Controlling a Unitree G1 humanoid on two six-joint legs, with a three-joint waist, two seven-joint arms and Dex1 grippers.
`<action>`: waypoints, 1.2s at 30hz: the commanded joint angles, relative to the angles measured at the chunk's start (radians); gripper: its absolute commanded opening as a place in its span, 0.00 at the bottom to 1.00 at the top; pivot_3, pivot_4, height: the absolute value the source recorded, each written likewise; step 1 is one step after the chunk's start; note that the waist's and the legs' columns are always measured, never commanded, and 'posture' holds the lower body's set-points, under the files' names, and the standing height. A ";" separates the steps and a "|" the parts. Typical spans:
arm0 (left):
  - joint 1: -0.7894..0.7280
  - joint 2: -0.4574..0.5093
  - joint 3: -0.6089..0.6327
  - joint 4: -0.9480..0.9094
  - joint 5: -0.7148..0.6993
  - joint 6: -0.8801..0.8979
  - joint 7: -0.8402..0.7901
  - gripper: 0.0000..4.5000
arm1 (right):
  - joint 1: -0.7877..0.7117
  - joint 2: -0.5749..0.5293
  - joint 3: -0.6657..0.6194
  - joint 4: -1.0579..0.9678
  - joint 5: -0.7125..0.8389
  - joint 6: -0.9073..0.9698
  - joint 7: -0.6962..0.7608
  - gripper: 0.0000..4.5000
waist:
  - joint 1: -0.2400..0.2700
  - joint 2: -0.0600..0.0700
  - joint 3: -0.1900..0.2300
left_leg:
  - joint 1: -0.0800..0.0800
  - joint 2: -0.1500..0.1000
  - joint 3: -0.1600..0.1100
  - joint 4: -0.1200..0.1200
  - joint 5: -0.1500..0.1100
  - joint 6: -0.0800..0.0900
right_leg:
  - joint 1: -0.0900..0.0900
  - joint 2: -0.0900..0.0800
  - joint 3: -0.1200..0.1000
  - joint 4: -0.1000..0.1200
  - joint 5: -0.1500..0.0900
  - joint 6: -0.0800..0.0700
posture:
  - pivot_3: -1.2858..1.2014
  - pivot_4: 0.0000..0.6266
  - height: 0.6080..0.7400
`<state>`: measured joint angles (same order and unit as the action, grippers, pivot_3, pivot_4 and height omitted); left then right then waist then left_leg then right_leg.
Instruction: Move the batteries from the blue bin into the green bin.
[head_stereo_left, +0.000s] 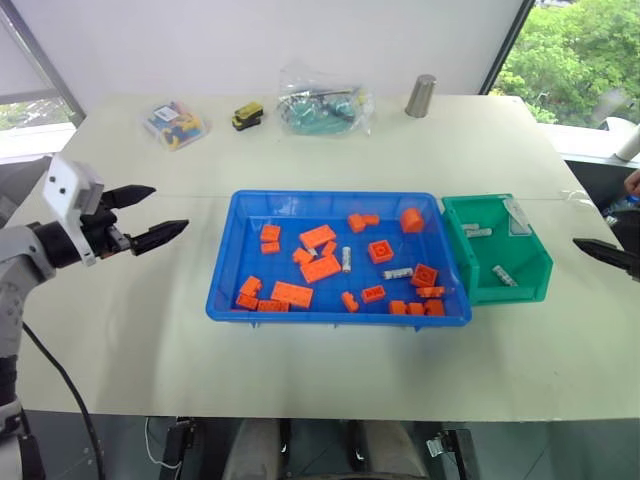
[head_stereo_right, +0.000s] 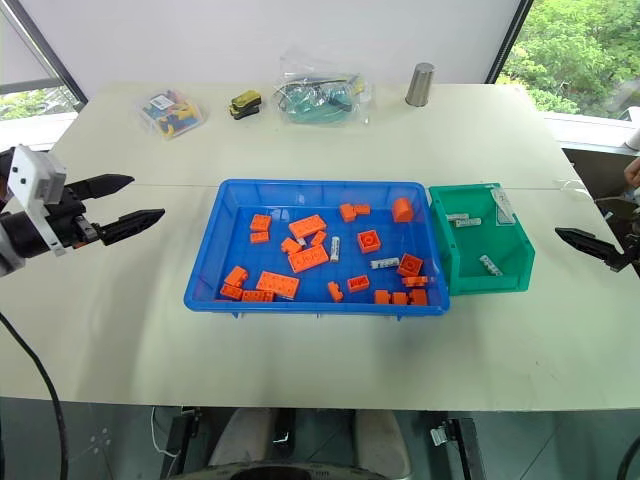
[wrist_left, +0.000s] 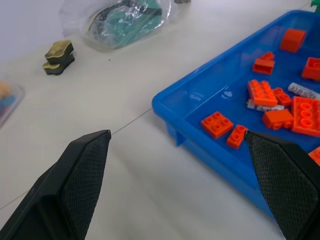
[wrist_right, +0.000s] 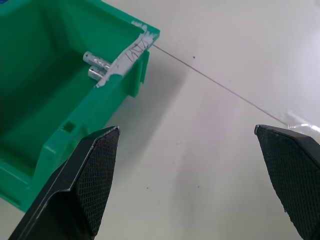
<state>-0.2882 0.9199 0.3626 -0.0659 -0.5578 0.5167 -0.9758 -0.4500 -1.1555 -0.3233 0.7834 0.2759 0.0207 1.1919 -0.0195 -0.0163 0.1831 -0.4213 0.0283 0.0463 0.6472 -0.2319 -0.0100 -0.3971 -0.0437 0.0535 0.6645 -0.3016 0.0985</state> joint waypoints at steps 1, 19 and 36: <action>0.006 -0.003 -0.001 -0.085 -0.055 0.031 -0.026 1.00 | -0.038 0.012 0.006 -0.155 0.023 0.020 0.002 0.99 | -0.001 0.000 0.000 | 0.000 0.000 0.000 0.000 0.000 0.000 | 0.000 0.000 0.000 0.000 0.000 0.000 | 0.52 0.24 1.00; 0.034 -0.027 -0.136 -0.318 -0.165 0.129 -0.067 1.00 | -0.386 0.530 0.549 -0.646 -0.186 0.145 -0.145 0.99 | -0.016 0.000 0.000 | -0.005 0.000 -0.003 0.001 0.000 0.000 | -0.005 0.000 -0.001 0.002 0.000 0.000 | 0.52 0.24 1.00; 0.054 -0.055 -0.126 -0.331 -0.154 0.125 0.006 1.00 | -0.529 0.796 0.755 -0.173 -0.522 -0.240 -0.352 0.99 | -0.025 -0.001 0.000 | -0.006 0.000 -0.003 0.001 0.000 0.000 | -0.006 -0.001 -0.001 0.003 0.000 0.000 | 0.52 0.24 1.00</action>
<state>-0.2342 0.8614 0.2118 -0.3669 -0.7069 0.6488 -0.9760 -0.9349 -0.3705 0.4423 0.5989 -0.2339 -0.1842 0.8605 -0.0445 -0.0170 0.1832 -0.4268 0.0280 0.0436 0.6482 -0.2317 -0.0104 -0.4034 -0.0443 0.0526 0.6677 -0.3014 0.0985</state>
